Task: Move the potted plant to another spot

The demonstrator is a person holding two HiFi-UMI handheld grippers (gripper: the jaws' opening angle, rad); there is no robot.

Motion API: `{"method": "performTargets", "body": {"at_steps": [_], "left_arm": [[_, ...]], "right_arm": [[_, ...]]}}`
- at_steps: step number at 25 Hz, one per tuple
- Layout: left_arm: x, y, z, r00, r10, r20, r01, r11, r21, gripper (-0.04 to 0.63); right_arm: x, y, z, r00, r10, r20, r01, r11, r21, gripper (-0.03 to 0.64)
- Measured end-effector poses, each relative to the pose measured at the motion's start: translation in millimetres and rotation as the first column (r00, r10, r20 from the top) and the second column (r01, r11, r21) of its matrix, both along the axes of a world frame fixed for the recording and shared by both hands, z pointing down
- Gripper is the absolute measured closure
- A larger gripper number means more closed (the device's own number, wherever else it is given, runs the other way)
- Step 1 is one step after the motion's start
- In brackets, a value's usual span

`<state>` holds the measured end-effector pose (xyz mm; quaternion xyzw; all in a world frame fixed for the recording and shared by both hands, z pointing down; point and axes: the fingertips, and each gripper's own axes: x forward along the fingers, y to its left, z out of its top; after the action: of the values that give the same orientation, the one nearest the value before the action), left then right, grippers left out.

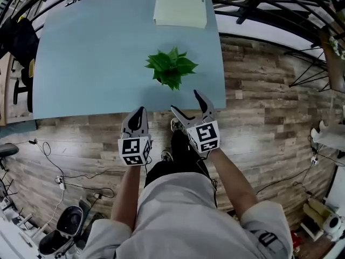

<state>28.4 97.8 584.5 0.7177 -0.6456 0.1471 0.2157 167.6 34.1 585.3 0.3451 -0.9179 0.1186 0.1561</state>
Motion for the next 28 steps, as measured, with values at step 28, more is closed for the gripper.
{"method": "performTargets", "body": {"at_steps": [28], "left_arm": [[-15,-22,41,0.991,-0.131,0.034,0.134,0.982,-0.131,0.584]], "right_arm": [[-65,-82,52,0.999,-0.027,0.021,0.027,1.0,-0.014,0.101]]}}
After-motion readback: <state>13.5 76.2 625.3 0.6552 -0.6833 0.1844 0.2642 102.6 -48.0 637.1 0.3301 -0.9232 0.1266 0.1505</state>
